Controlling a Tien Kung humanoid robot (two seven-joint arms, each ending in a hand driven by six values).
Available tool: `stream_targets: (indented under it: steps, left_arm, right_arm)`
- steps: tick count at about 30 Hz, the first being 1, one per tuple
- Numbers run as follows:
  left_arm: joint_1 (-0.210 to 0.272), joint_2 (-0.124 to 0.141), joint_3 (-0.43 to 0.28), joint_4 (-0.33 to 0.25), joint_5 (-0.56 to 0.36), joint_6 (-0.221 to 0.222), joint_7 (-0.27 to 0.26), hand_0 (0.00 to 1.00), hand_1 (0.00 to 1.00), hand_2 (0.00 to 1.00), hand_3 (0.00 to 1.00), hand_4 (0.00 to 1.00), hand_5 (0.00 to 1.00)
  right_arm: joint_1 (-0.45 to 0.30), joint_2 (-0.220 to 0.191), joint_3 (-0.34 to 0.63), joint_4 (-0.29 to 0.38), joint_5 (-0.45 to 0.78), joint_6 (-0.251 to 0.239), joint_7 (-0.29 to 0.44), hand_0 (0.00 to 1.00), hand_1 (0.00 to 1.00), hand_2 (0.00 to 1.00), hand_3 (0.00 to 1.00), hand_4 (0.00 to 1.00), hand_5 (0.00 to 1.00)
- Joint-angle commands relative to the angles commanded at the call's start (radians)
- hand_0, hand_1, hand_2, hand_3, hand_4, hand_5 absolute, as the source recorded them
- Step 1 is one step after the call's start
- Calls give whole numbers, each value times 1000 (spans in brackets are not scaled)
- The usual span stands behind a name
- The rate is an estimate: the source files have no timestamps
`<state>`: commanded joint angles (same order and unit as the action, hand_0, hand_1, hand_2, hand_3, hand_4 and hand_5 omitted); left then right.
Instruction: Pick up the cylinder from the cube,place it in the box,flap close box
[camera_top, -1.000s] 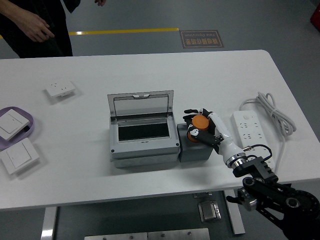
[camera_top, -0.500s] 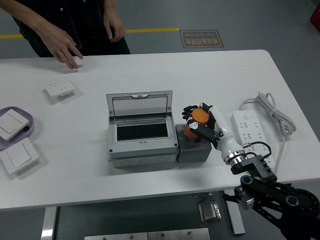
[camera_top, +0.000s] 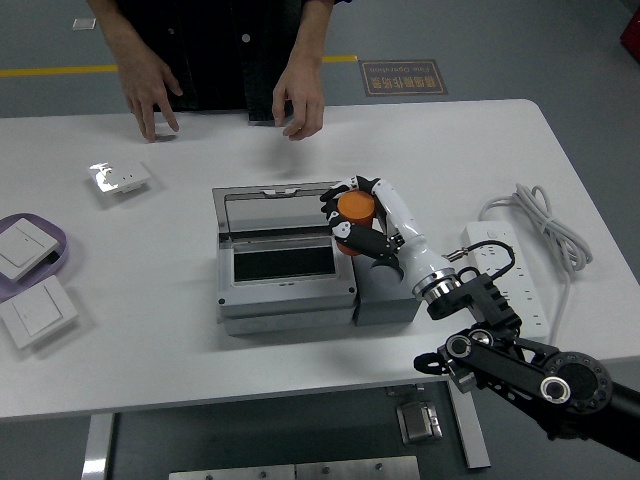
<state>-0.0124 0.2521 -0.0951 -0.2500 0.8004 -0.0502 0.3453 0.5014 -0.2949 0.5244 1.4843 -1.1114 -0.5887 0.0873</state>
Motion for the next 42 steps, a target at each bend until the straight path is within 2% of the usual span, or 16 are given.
stream_targets:
  steps: [1, 2, 7, 8, 12, 13, 14, 17, 21, 25, 26, 31, 32, 37, 38, 42]
  left_arm:
    - [1, 1, -5, 0, 5, -2, 2, 624, 631, 564, 628, 710, 342]
    - [2, 3, -10, 1, 10, -4, 4, 624, 631, 563, 628, 709, 342]
    - [3, 8, -24, 3, 22, -8, 9, 624, 631, 563, 628, 709, 342]
    - [3, 7, -27, 3, 24, -8, 10, 623, 631, 563, 628, 709, 342]
    - [3, 3, -39, 4, 38, -13, 16, 623, 631, 563, 628, 709, 342]
    - [3, 3, -42, 4, 40, -14, 17, 623, 631, 563, 628, 709, 342]
    - [4, 2, -44, 4, 42, -14, 18, 623, 632, 563, 628, 709, 342]
    - [4, 1, -46, 4, 44, -15, 19, 623, 632, 563, 628, 709, 342]
    - [2, 1, -43, 5, 41, -13, 17, 623, 632, 563, 628, 709, 342]
    - [0, 1, -40, 5, 38, -12, 16, 623, 632, 563, 628, 709, 342]
    - [0, 1, -40, 4, 38, -12, 16, 623, 631, 562, 629, 709, 342]
    - [-3, -1, -43, 3, 42, -13, 17, 623, 631, 562, 629, 709, 342]
    - [-4, -1, -42, 3, 41, -13, 17, 623, 631, 563, 629, 709, 342]
    - [-6, 0, -41, 3, 41, -13, 16, 623, 631, 563, 629, 709, 342]
    - [-6, 0, -41, 2, 42, -13, 16, 623, 631, 563, 629, 709, 343]
    - [-5, 0, -34, 2, 36, -10, 13, 623, 631, 563, 629, 709, 343]
  right_arm:
    - [17, 10, -9, 2, -42, 11, -41, 456, 358, 396, 296, 2, 2]
    - [37, 21, -21, 5, -84, 31, -83, 396, 314, 375, 280, 2, 2]
    - [120, 68, -79, 11, -273, 143, -273, 396, 314, 375, 280, 2, 2]
    - [135, 76, -90, 11, -315, 168, -315, 333, 320, 370, 281, 2, 2]
    - [191, 108, -131, 5, -470, 263, -462, 333, 320, 370, 281, 2, 2]
    - [202, 114, -139, 2, -504, 283, -492, 333, 320, 370, 281, 2, 2]
    - [213, 122, -148, -3, -542, 309, -526, 358, 370, 389, 313, 2, 2]
    - [234, 139, -167, -26, -639, 364, -606, 358, 370, 389, 313, 2, 2]
    - [246, 152, -183, -62, -747, 402, -693, 366, 385, 399, 350, 2, 2]
    - [245, 161, -190, -84, -825, 428, -716, 366, 385, 399, 350, 2, 2]
    - [245, 162, -190, -86, -833, 431, -716, 385, 419, 401, 379, 2, 2]
    - [244, 166, -193, -86, -841, 424, -702, 385, 419, 401, 379, 2, 2]
    - [244, 167, -194, -86, -840, 421, -698, 633, 613, 568, 585, 456, 2]
    - [245, 168, -200, -84, -834, 413, -689, 633, 613, 568, 585, 456, 2]
    - [246, 168, -202, -85, -834, 412, -688, 704, 667, 661, 655, 472, 257]
    - [246, 169, -206, -88, -838, 406, -689, 704, 667, 661, 655, 472, 257]
